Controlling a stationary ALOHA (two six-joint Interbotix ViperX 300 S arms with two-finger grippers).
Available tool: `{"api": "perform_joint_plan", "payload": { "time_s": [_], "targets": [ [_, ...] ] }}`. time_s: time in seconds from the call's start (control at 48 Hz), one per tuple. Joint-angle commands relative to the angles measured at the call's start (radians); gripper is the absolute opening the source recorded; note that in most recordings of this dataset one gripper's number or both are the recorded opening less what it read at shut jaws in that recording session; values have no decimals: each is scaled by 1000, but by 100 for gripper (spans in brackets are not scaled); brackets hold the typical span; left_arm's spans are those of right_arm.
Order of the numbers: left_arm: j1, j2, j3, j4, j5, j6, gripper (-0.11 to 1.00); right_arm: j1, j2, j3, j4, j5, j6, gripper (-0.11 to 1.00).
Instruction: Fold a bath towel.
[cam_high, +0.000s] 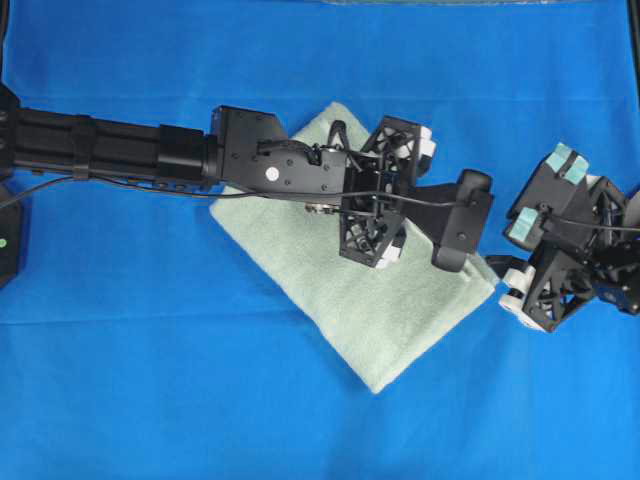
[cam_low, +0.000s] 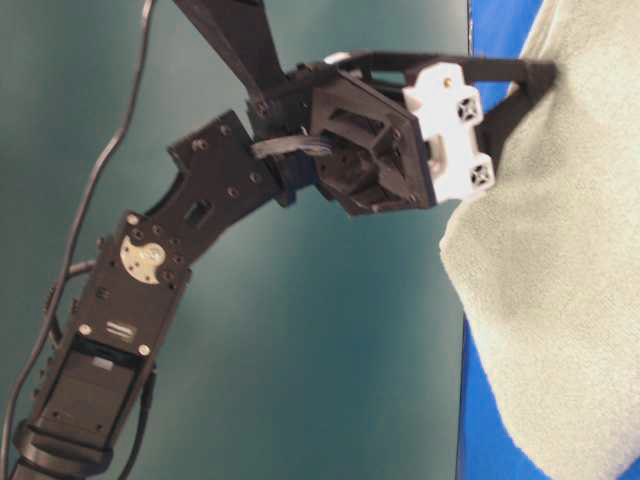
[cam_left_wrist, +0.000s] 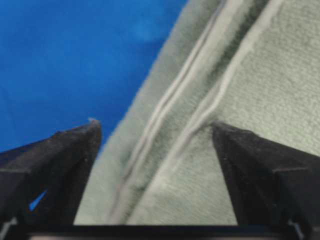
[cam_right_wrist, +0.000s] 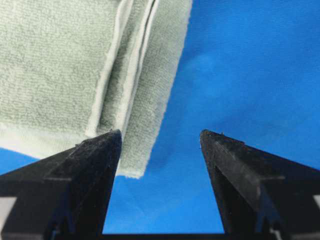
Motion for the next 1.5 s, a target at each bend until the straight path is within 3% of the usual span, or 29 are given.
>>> {"api": "perform_joint_plan", "payload": {
  "time_s": [0.0,0.313,0.417,0.563,0.709,1.0,1.251,1.48],
  "targets": [
    [3,-81,9,0,-8,-23,85,2,-9,-17,-8,0,5,65],
    [-48,-288,98,-2,-23,-60,83,3,-34,-34,-63,-12,5,65],
    [-81,-374,130,0,-34,-123,83,3,-40,-49,-106,-26,2,65],
    [-87,-497,198,-2,-60,-276,82,2,-49,-89,-193,-51,-3,65],
    [-98,-635,321,0,-152,-370,82,3,-71,-124,-278,-74,-17,65],
    [-127,-992,661,0,-449,-433,82,3,-186,-124,-371,-123,-26,65],
    [-127,-1312,888,0,-476,-460,82,17,-328,-87,-453,-170,-57,65],
    [-127,-1568,1069,0,-468,-459,82,26,-528,14,-489,-170,-115,65]
  ]
}}
